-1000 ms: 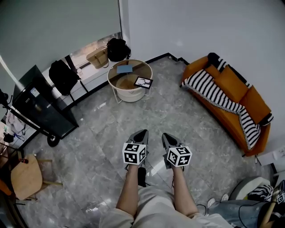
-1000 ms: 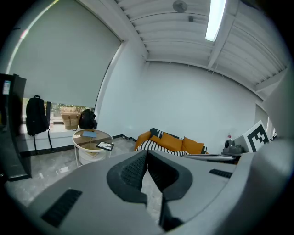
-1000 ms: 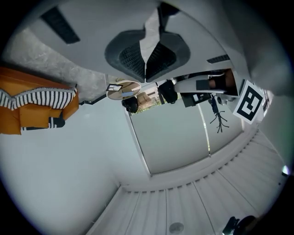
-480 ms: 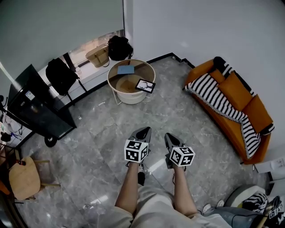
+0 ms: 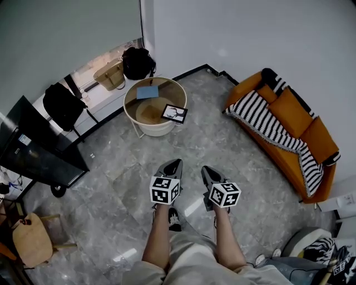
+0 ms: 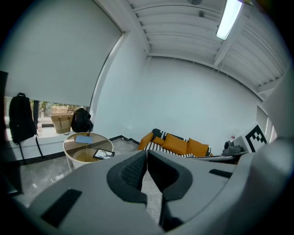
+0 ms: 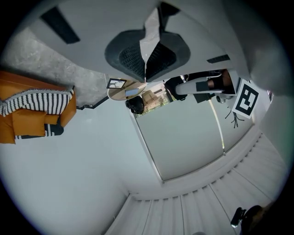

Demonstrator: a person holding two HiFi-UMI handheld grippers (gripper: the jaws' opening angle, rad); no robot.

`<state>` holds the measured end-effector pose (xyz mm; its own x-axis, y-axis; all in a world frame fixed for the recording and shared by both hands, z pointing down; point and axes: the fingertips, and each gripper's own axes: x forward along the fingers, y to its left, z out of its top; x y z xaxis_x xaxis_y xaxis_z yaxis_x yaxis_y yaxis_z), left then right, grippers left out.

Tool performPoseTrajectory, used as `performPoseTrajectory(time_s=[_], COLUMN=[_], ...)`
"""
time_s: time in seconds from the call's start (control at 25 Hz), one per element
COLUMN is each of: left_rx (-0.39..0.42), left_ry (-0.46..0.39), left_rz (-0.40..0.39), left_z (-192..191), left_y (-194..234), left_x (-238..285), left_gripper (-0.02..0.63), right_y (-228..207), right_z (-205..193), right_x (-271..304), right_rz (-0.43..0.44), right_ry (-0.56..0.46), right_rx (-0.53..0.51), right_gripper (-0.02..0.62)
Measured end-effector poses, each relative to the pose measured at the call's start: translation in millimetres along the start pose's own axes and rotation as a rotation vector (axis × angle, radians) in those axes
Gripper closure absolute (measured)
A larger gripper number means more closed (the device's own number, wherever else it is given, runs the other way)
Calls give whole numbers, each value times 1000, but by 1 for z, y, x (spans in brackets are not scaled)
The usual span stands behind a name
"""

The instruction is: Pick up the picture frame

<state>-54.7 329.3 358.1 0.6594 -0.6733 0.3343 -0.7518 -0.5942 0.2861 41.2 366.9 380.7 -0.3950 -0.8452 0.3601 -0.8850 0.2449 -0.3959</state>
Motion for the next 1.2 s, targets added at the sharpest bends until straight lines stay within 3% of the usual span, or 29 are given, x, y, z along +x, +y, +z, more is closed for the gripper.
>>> performPoseTrajectory(time_s=[0.4, 0.6, 0.88, 1.2], left_rx=[-44, -39, -103, -83], left_ry=[17, 27, 13, 10], left_rz=[5, 9, 87, 161], left_z=[-3, -6, 12, 52], left_y=[28, 27, 67, 88], left_x=[30, 42, 58, 110], left_gripper=[584, 584, 584, 584], right_y=[-15, -37, -28, -57], right_z=[-1, 4, 25, 93], right_x=[22, 28, 82, 144], right_rz=[-29, -36, 76, 174], right_ry=[34, 19, 71, 64], right_rx=[-33, 11, -21, -43], right_gripper=[558, 558, 558, 558])
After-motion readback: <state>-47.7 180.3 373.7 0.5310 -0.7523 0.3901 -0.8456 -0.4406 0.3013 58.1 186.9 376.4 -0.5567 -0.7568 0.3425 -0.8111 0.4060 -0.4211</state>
